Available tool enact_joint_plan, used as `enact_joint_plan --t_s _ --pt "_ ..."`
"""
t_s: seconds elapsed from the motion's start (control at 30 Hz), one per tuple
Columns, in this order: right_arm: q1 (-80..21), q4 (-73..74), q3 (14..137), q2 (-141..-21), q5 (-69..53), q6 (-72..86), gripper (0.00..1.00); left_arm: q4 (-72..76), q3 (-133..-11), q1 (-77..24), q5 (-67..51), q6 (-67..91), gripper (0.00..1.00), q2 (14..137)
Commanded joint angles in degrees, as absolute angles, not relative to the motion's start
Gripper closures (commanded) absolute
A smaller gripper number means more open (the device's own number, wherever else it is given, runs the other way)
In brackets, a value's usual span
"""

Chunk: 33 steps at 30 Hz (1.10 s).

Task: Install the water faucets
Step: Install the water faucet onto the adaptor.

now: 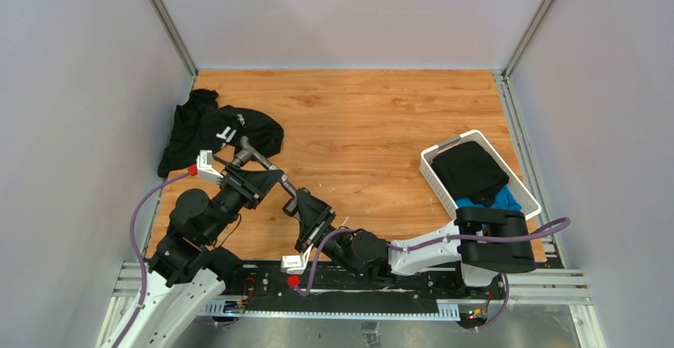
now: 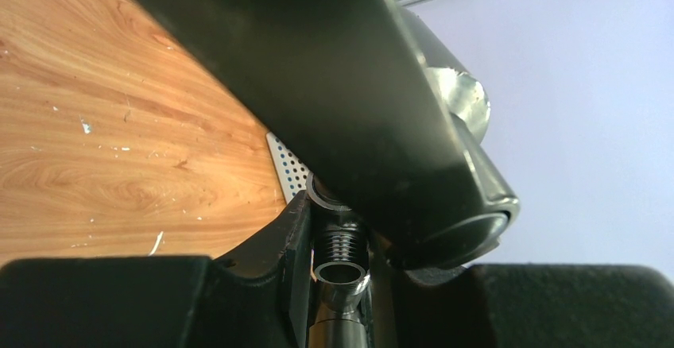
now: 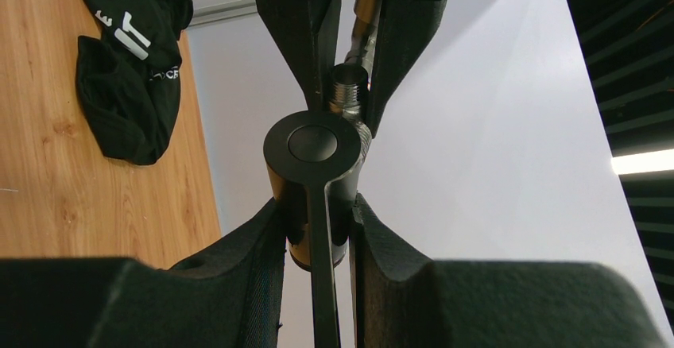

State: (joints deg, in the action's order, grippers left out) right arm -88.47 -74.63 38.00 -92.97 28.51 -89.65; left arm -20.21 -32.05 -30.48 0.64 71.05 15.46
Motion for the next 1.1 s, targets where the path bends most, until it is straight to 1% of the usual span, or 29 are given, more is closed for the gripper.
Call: enact_joint_plan --t_s 0.0,1.07 --pt "-88.17 -75.35 39.99 -93.21 28.04 -88.12 1.00 -16.10 -34.29 -30.67 -0.87 70.10 1.00 15.20" --pt "-87.06 -76.99 39.02 -92.91 29.03 -86.04 1.00 -17.39 -34.60 -30.65 -1.70 68.12 1.00 14.55"
